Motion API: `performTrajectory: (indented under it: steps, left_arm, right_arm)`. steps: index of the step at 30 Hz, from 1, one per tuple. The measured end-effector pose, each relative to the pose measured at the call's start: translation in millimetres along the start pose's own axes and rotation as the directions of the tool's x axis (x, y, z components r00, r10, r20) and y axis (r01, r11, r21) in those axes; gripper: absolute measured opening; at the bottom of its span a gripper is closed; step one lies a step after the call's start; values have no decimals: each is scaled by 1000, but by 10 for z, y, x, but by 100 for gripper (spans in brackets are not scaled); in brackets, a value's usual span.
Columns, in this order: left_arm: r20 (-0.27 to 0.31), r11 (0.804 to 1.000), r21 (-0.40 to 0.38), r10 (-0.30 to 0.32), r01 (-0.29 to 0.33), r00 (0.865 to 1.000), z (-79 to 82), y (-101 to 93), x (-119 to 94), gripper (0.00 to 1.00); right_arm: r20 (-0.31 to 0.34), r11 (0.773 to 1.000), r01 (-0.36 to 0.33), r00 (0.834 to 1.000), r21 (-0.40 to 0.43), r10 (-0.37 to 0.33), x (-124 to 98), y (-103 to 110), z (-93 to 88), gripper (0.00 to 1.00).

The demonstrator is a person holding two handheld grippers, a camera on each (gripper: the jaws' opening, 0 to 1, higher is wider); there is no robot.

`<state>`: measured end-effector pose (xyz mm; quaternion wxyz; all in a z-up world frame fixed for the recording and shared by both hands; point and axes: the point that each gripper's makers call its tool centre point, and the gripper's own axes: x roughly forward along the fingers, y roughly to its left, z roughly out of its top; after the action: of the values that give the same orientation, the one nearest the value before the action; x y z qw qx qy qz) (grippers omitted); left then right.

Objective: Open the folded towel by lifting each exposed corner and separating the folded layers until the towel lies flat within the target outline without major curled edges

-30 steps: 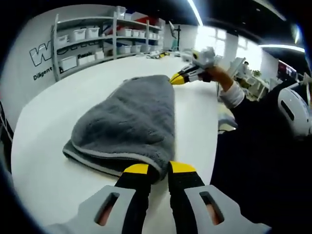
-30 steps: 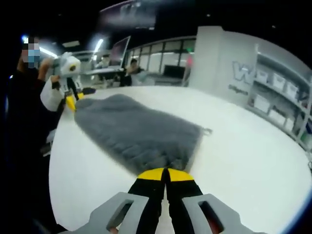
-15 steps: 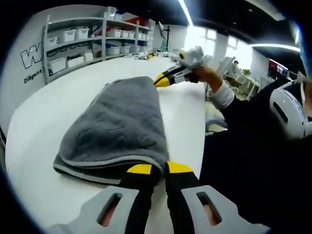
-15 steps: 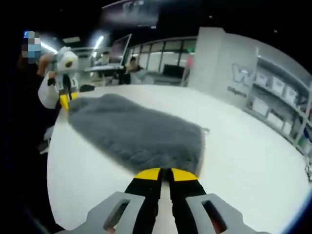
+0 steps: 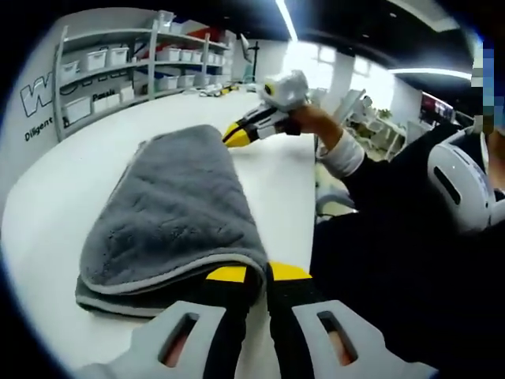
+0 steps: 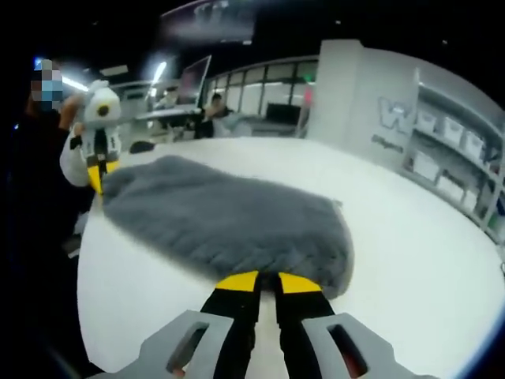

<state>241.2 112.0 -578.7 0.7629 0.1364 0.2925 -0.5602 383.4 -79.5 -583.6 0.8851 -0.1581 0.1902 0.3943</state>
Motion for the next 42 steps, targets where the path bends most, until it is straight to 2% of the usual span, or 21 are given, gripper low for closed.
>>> performTrajectory:
  steps: [11, 13, 22, 24, 28, 32, 36, 42]
  left_arm:
    - [3, 999, 25, -30, 30, 1000, 70, -130, 115, 8]
    - [7, 999, 33, -34, 34, 999, 112, -185, 157, 8]
    - [14, 995, 96, -32, 30, 999, 230, -282, 360, 8]
    - [-7, 992, 115, -42, 42, 999, 209, -323, 404, 8]
    - [4, 991, 126, -44, 43, 999, 252, -352, 443, 8]
    - [8, 992, 117, -44, 43, 999, 260, -355, 459, 8]
    - [13, 992, 120, -46, 44, 999, 282, -381, 502, 8]
    - [20, 992, 115, -49, 47, 999, 298, -409, 548, 8]
  right_arm:
    - [10, 999, 42, 999, -16, -41, 111, -116, 31, 5]
    - [4, 997, 58, 998, -60, -58, 163, -150, 44, 5]
    - [35, 987, 110, 994, -113, -107, 234, -261, 104, 8]
    - [35, 986, 121, 992, -112, -118, 222, -277, 100, 10]
    - [49, 989, 114, 993, -93, -110, 144, -258, 130, 11]
    - [28, 994, 85, 996, -61, -83, 102, -188, 102, 11]
    - [14, 997, 46, 999, -68, -46, 153, -47, 108, 9]
    - [-9, 996, 42, 999, -81, -42, 278, -38, 91, 9]
